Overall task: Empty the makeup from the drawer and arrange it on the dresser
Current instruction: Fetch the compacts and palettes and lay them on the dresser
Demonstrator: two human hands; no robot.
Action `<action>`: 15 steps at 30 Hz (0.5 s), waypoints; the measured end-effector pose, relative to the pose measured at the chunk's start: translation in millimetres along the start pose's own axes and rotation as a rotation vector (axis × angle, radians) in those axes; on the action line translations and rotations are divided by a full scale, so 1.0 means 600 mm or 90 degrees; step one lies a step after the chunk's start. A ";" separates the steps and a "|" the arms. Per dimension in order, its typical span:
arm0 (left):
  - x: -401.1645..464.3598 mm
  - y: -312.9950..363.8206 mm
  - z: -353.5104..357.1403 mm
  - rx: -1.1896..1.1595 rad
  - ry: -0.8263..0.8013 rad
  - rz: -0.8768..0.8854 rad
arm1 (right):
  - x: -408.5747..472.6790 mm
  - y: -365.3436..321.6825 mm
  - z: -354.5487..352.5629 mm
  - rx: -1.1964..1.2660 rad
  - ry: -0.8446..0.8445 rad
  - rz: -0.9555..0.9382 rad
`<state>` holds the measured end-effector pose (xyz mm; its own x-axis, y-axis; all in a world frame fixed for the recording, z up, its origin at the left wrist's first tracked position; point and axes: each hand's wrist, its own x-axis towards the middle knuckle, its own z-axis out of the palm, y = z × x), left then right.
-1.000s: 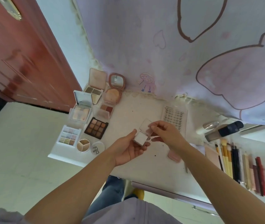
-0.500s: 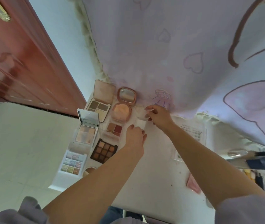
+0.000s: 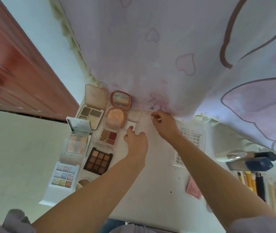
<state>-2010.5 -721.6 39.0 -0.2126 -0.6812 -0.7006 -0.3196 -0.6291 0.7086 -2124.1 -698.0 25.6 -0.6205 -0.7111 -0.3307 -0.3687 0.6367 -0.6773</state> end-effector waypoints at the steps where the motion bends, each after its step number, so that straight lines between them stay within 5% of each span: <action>1: -0.007 -0.005 0.010 0.028 -0.011 0.026 | -0.016 0.020 -0.023 -0.017 0.003 0.020; 4: -0.044 -0.021 0.060 0.141 -0.108 0.115 | -0.068 0.087 -0.090 -0.059 0.062 0.098; 9: -0.070 -0.051 0.134 0.373 -0.258 0.086 | -0.127 0.145 -0.128 0.048 0.090 0.268; 15: -0.071 -0.049 0.133 0.515 -0.200 0.116 | -0.127 0.131 -0.125 0.331 0.091 0.328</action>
<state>-2065.8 -644.5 41.4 -0.5295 -0.5360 -0.6575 -0.7859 0.0182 0.6180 -2157.8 -571.6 47.1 -0.7239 -0.2922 -0.6250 0.3456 0.6305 -0.6950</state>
